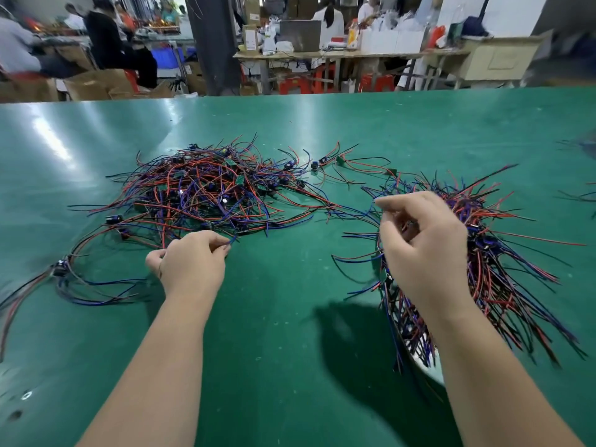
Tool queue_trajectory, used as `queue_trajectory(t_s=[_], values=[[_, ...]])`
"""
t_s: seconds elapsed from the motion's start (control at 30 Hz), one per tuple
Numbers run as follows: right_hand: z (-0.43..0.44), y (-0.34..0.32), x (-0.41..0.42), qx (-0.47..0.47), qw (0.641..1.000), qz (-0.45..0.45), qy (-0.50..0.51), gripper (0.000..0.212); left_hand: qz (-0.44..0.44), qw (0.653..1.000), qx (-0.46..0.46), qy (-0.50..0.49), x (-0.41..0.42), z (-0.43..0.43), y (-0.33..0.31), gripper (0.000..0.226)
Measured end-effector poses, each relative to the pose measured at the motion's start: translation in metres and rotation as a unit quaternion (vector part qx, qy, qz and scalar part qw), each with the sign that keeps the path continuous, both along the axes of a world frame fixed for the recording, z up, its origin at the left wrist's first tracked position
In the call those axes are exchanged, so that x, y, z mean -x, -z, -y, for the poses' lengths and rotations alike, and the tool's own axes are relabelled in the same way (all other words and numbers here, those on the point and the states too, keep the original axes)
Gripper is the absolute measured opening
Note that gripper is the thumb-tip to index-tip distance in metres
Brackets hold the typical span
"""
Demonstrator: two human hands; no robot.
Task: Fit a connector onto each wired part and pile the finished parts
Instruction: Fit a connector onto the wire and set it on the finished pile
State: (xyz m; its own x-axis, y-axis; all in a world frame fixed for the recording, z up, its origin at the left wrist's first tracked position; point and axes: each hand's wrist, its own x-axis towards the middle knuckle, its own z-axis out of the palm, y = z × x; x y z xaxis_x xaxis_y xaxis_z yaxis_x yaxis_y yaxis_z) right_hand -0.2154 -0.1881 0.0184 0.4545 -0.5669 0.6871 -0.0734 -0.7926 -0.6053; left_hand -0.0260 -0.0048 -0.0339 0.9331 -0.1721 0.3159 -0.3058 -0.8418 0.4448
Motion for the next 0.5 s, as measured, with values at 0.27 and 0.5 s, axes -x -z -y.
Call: queue_trajectory(t_s=[0.27, 0.5], values=[[-0.017, 0.009, -0.006, 0.012, 0.992, -0.035, -0.117, 0.017, 0.004, 1.0, -0.022, -0.013, 0.003, 0.001, -0.002, 0.054], [-0.018, 0.009, -0.007, -0.006, 0.99, -0.033, -0.134, 0.017, 0.017, 0.999, -0.026, -0.009, 0.004, 0.006, 0.003, 0.019]])
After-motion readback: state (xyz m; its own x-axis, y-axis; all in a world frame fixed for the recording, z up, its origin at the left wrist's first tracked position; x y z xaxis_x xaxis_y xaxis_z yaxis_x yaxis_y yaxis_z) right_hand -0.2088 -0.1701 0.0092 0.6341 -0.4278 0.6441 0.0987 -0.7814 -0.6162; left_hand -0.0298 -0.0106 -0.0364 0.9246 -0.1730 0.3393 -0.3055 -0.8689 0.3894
